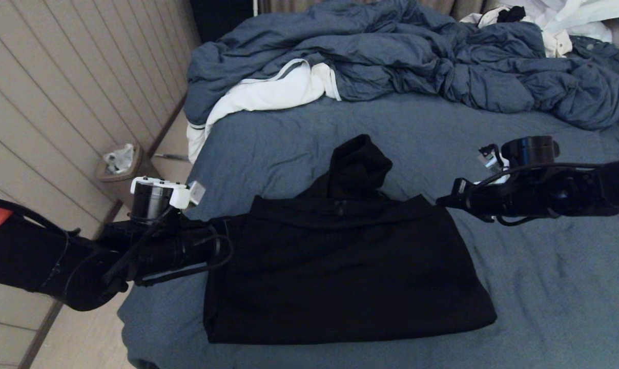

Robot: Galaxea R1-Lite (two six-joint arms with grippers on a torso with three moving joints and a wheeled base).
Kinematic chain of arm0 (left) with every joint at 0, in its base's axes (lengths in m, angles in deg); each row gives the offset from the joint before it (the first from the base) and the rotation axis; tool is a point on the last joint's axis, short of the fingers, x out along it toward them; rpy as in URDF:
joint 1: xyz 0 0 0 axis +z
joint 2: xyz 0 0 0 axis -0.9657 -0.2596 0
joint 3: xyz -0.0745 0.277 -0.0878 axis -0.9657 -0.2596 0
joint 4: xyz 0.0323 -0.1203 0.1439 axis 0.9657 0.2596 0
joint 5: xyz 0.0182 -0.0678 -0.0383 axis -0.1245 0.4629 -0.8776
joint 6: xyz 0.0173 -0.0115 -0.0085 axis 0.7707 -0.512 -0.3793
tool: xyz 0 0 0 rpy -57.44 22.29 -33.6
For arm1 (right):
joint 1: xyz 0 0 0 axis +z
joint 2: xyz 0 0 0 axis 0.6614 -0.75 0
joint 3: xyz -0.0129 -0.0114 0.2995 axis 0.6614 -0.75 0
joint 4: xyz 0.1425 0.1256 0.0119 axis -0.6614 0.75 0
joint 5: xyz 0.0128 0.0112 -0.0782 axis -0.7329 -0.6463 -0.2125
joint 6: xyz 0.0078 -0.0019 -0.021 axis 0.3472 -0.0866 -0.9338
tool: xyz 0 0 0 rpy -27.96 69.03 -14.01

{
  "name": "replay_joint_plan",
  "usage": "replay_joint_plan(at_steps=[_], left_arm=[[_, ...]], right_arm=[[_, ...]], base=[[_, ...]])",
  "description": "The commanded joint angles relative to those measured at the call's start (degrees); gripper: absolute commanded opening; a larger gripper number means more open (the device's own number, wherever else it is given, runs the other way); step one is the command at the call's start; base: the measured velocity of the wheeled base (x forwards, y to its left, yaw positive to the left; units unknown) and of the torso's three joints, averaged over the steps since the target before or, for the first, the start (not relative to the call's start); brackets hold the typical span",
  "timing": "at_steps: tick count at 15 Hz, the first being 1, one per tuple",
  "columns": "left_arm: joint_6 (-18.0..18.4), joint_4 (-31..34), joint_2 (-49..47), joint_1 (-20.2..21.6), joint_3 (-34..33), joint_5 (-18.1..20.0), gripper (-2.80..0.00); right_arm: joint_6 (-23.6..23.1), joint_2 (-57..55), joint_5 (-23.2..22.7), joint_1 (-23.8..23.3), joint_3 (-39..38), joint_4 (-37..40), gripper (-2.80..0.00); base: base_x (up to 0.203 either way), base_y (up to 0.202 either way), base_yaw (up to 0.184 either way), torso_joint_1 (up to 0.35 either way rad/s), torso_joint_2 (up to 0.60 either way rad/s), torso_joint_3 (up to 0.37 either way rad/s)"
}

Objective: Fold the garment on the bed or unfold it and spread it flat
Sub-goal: Unfold the black sweatshirt

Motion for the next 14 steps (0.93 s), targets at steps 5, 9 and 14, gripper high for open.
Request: replay_joint_plan(at_steps=[5,9,14], left_arm=[[-0.30,-0.94,-0.69,2.44,0.10,0.35,-2.80],[-0.73,-0.52,-0.03,2.68,0.13,0.21,0.00],[-0.73,0.46,1.16,2.66,0.53,0.00,0.00]], right_arm=[[0.40,0.39,-0.31,-0.95,-0.40,0.01,-2.80],[0.40,1.15,-0.21,-0.77,-2.03,0.07,0.00],[0.58,1.62,-0.19,-0.87,-1.79,0.01,0.00]], base=[[0.000,0.000,0.000,0.000,0.00,0.000],[0.000,0.000,0.000,0.000,0.00,0.000],[0.000,0.000,0.000,0.000,0.00,0.000]])
